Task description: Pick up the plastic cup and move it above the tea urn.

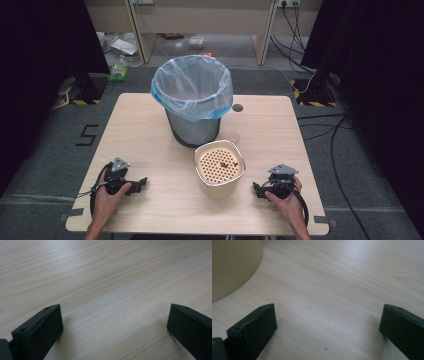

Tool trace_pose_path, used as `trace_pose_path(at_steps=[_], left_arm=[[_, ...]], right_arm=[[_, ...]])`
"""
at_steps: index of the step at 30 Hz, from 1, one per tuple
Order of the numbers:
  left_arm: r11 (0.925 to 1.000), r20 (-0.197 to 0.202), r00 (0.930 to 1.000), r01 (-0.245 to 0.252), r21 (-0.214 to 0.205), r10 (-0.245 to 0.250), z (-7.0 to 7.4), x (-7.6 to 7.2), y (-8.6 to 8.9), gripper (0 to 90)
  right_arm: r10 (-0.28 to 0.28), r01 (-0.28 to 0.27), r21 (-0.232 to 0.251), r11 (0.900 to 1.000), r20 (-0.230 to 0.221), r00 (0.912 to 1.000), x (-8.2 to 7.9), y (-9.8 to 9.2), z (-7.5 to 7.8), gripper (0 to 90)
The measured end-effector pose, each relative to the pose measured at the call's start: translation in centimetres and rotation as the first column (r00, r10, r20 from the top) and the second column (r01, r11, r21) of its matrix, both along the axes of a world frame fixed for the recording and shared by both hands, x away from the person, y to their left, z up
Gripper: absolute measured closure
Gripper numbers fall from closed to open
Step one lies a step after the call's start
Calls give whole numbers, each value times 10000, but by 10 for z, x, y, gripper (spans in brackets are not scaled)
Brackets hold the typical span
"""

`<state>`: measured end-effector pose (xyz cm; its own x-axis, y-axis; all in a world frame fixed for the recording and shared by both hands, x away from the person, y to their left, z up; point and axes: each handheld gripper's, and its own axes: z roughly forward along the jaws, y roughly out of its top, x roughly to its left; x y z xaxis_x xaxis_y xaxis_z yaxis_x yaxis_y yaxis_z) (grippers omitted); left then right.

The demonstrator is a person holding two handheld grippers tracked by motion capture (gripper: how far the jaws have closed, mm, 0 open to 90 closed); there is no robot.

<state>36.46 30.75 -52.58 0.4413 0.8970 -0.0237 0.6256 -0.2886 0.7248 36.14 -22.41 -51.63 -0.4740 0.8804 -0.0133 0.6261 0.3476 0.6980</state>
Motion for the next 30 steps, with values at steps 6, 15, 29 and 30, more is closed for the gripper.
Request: trace_pose_path(at_steps=[6,15,29,30], left_arm=[[10000,1,10000,-1,2,1,0,0,0,0],[10000,2,10000,-1,0,1,0,0,0,0],[10000,2,10000,-4,-4,4,0,0,0,0],[10000,0,10000,-1,0,1,0,0,0,0]], right_arm=[[88,-85,-77,9999,511,9987,-1,-3,5,175],[-11,-38,539,9985,913,9958,9,-5,27,216],[150,-233,765,9968,1082,9940,45,6,67,302],[141,-241,819,9963,1205,9926,48,8,74,320]])
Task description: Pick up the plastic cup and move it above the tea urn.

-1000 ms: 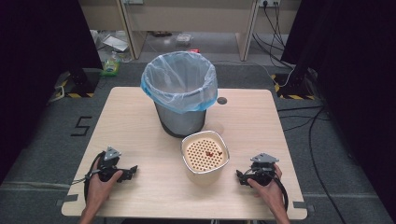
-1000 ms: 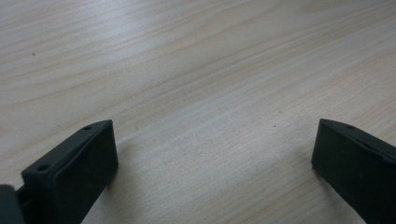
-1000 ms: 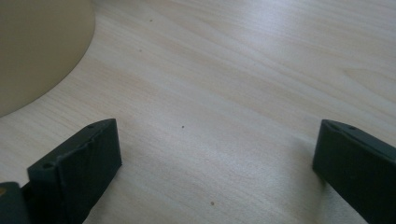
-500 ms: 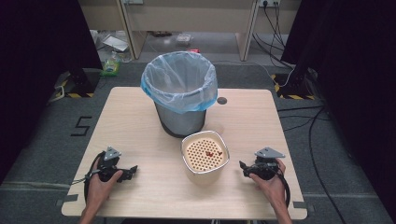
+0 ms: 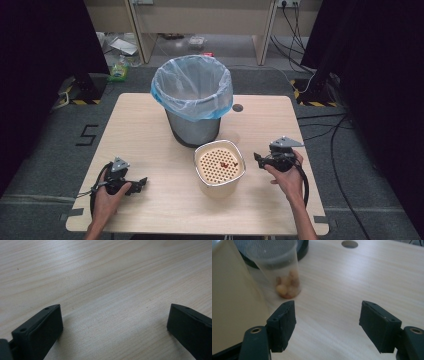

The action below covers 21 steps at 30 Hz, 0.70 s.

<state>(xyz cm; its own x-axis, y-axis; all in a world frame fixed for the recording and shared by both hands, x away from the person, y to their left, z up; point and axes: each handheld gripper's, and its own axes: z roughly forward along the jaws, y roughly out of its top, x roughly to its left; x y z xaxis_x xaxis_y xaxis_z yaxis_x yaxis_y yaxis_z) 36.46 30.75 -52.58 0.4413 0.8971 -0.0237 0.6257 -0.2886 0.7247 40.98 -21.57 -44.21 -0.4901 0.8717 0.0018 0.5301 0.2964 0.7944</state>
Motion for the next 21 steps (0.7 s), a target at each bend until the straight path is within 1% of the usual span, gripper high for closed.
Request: trace_pose_path(at_steps=[1,3,4,5,6,9,10,14,15,19,20,21], left_arm=[[10000,0,10000,1,2,-1,0,0,0,0],[10000,-1,10000,3,5,-3,0,0,0,0],[10000,2,10000,0,1,0,0,0,0,0],[10000,0,10000,2,3,-2,0,0,0,0],[10000,1,10000,1,3,-1,0,0,0,0],[10000,1,10000,1,1,-1,0,0,0,0],[10000,0,10000,1,1,-1,0,0,0,0],[10000,1,10000,2,3,-2,0,0,0,0],[10000,1,10000,2,4,-2,0,0,0,0],[10000,0,10000,2,2,-2,0,0,0,0],[10000,0,10000,1,2,-1,0,0,0,0],[10000,0,10000,1,2,-1,0,0,0,0]], right_arm=[[0,0,0,10000,0,10000,0,0,0,320],[-95,95,13,10000,117,9999,5,1,8,346],[-167,164,248,9996,132,9998,10,1,14,362],[-167,164,248,9996,132,9998,10,1,14,362],[-150,144,403,9991,135,9998,12,2,16,375],[-36,27,498,9988,182,9998,17,6,22,397],[77,-87,477,9988,214,9997,20,10,25,408],[199,-210,415,9989,269,9994,27,17,27,441],[307,-317,433,9986,234,9993,31,22,27,471],[531,-539,486,9974,162,9985,38,32,28,494],[713,-715,347,9968,67,9974,42,38,29,509],[713,-715,347,9968,67,9974,42,38,29,509]])
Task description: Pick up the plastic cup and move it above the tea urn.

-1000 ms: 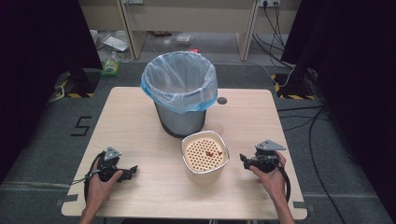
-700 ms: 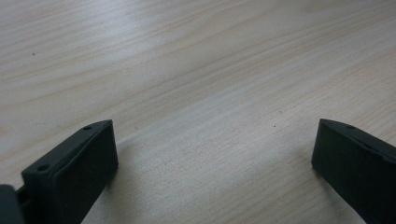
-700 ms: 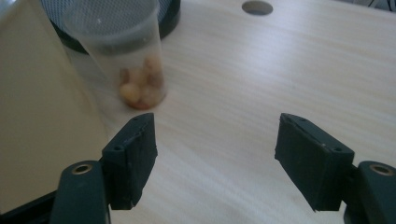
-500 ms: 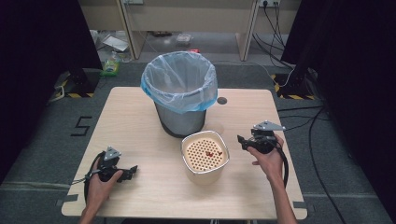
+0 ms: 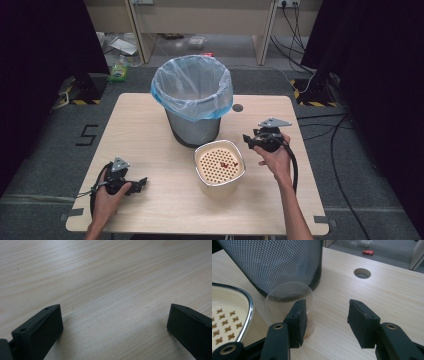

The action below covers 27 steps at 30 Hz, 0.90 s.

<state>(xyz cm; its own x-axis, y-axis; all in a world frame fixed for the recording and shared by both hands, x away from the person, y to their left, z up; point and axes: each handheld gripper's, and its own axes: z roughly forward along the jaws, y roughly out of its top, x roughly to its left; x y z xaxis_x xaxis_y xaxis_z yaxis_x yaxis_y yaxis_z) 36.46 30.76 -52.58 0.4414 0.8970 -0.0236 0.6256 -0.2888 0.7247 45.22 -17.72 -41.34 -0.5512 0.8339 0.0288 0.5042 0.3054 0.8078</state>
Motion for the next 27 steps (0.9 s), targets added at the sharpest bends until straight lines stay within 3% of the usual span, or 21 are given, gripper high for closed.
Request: trace_pose_path(at_steps=[9,11,19,25,27], left_arm=[[10000,-1,10000,1,2,-1,0,0,0,0],[10000,-2,10000,0,0,0,0,0,0,0],[10000,-2,10000,1,0,-1,0,0,0,0],[10000,-3,10000,3,1,-3,0,0,0,0],[10000,1,10000,0,2,0,0,0,0,0]], right_arm=[[634,-659,-404,9970,-600,9962,23,22,-2,582],[820,-888,-724,9934,-919,9924,30,27,-6,613],[1056,-1233,-1178,9854,-1462,9836,43,36,-19,723],[1188,-1419,-1510,9783,-1523,9812,43,36,-23,807],[1258,-1467,-1617,9759,-1328,9831,40,35,-23,818]])
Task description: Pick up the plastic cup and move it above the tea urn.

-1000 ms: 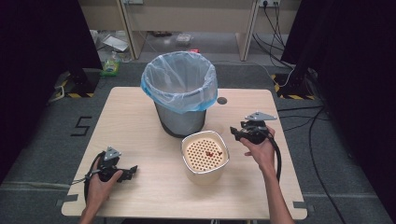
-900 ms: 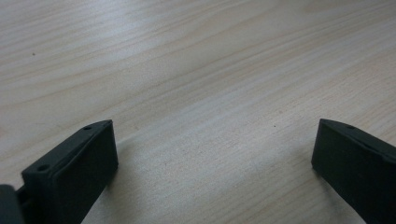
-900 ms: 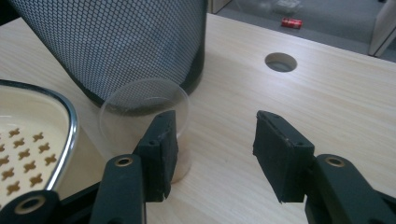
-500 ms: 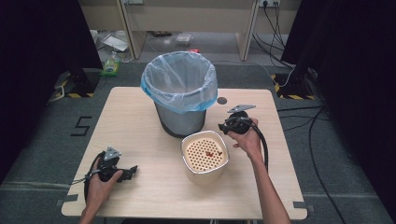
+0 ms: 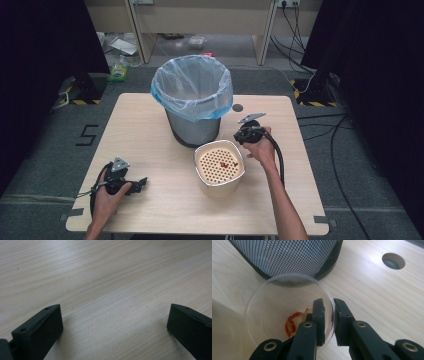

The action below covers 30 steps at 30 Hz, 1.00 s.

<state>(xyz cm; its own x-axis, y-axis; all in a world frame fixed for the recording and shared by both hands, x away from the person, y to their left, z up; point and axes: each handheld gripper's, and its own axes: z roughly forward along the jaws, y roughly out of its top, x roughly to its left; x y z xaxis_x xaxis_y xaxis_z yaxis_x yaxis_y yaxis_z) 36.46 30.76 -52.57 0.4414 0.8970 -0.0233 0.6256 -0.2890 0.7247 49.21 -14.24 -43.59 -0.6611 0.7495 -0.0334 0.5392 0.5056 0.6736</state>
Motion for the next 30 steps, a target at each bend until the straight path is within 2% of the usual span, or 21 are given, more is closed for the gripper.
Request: trace_pose_path(at_steps=[5,7,8,9,10,11,15,16,18,21,24,25,26,30], left_arm=[[10000,3,10000,-1,-2,1,0,0,0,0],[10000,1,10000,1,1,-1,0,0,0,0],[10000,3,10000,1,2,-1,0,0,0,0],[10000,2,10000,2,2,-2,0,0,0,0],[10000,1,10000,1,1,-1,0,0,0,0],[10000,3,10000,3,4,-3,0,0,0,0],[10000,1,10000,3,4,-3,0,0,0,0],[10000,-1,10000,1,2,-1,0,0,0,0],[10000,2,10000,1,0,-1,0,0,0,0],[10000,1,10000,2,2,-2,0,0,0,0],[10000,2,10000,1,3,-1,0,0,0,0],[10000,1,10000,0,0,0,0,0,0,0],[10000,-1,10000,-1,0,1,0,0,0,0],[10000,1,10000,0,2,0,0,0,0,0]], right_arm=[[-22,-12,401,9992,859,9963,-15,-12,2,867],[-226,202,202,9996,1290,9914,-21,-19,4,868],[-471,415,377,9984,1634,9854,-26,-27,5,869],[-471,415,377,9984,1634,9854,-26,-27,5,869],[-705,608,552,9966,1954,9782,-31,-34,7,869],[-705,608,552,9966,1954,9782,-31,-34,7,869],[-1045,877,792,9930,2423,9646,-40,-46,13,870],[-1045,877,792,9930,2423,9646,-40,-46,13,870],[-1177,995,823,9916,2601,9584,-43,-49,17,870],[-1257,1092,752,9912,2722,9540,-45,-51,19,870],[-1399,1195,879,9889,2858,9480,-46,-55,22,870],[-1487,1276,889,9878,3012,9419,-47,-58,25,870],[-1487,1276,889,9878,3012,9419,-47,-58,25,870],[-1513,1311,817,9880,3426,9272,-52,-60,32,869]])
